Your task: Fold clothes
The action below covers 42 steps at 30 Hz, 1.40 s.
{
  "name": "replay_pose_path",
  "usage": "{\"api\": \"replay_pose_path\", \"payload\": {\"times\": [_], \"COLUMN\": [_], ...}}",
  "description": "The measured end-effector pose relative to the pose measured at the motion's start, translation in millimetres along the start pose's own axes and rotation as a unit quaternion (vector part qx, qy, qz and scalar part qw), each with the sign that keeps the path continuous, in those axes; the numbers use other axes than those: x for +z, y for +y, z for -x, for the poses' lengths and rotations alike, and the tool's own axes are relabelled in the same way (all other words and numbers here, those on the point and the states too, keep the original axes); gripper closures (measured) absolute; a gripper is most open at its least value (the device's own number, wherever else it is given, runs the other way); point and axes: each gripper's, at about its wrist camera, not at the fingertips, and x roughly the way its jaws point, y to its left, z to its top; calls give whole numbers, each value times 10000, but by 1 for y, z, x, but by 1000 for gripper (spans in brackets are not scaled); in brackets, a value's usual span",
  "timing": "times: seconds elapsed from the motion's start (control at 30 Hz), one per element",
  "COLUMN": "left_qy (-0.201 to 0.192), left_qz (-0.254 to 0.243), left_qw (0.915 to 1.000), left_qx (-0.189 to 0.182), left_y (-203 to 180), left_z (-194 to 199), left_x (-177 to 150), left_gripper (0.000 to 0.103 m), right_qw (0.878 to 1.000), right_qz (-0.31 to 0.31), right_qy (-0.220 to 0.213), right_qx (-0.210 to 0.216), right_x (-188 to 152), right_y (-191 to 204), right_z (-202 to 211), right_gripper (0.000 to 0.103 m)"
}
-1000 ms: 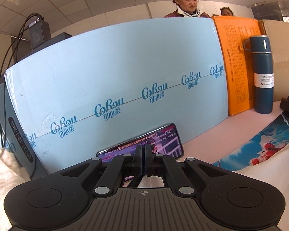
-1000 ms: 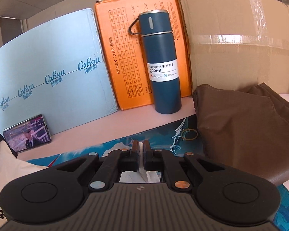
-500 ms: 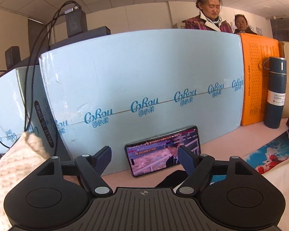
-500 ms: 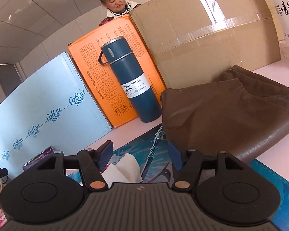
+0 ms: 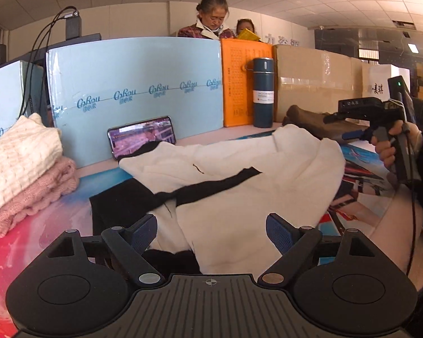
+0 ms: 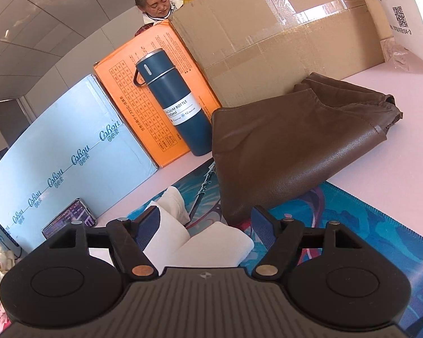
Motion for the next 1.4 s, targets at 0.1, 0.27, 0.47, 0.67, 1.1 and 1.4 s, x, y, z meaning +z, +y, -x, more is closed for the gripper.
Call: {"api": "replay_pose_path", "payload": {"times": [0.1, 0.27, 0.47, 0.67, 1.1, 1.4], "left_qy": [224, 403, 192, -497, -1408, -711], "left_qz": [26, -682, -525, -781, -323, 74], "left_qw": [9995, 9954, 9974, 9914, 9766, 9936], "left_qx": [-220, 547, 451, 924, 1591, 876], "left_y": [-5, -19, -7, -1, 55, 44], "left_z": [4, -1, -1, 12, 79, 44], "left_x": [-11, -23, -24, -8, 15, -4], "left_gripper": [16, 16, 79, 91, 93, 63], "right_qw": [9993, 9976, 9967, 9981, 9947, 9938], "right_qz": [-90, -161, 84, 326, 657, 726], "right_qy": [356, 658, 799, 393, 283, 635], "right_qx": [-18, -106, -98, 354, 734, 544], "right_x": [-3, -10, -18, -18, -36, -60], "right_y": [-2, 0, 10, 27, 37, 13], "right_z": [-6, -15, -16, 18, 105, 123], "right_gripper": [32, 34, 84, 95, 95, 95]}}
